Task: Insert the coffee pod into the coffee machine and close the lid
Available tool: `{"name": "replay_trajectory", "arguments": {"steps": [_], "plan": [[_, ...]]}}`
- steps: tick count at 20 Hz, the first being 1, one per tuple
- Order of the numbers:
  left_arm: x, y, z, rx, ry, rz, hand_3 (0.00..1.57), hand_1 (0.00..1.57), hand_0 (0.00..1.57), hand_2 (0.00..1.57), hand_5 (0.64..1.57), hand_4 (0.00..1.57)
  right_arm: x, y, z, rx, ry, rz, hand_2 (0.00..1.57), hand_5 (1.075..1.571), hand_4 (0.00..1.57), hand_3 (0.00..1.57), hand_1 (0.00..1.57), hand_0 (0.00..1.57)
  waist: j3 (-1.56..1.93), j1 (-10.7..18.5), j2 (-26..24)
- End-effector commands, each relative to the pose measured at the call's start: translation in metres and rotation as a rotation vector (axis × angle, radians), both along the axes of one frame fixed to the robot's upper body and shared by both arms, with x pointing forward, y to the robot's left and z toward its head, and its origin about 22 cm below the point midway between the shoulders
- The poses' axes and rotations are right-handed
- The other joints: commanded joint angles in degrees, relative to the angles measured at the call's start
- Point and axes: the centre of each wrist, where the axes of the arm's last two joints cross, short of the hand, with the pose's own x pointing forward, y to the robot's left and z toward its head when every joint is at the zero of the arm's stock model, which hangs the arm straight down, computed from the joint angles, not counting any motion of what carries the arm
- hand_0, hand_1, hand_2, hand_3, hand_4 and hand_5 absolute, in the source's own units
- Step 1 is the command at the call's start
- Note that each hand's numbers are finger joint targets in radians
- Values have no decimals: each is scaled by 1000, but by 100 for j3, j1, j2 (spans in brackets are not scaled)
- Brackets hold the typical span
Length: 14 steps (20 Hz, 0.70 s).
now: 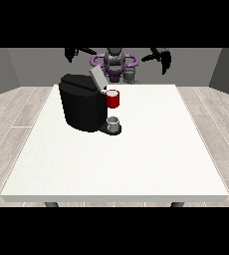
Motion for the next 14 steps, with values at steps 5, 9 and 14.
{"name": "replay_trajectory", "arguments": {"steps": [5,9,14], "plan": [[-7,-13,21,-46,-45,-44,0,0,0,0,1571,394,32,-15,35,-8,-49,-20,0,1571,0,0,0,0,2,439,321],[-5,-12,41,-22,-103,4,0,0,0,0,1571,382,45,-16,48,40,-57,-19,0,1571,175,0,0,0,1,389,760],[-18,-3,41,-35,-167,-25,0,0,0,0,1571,342,64,-22,68,130,-27,-19,0,1571,92,0,0,0,1,484,1115]]}}
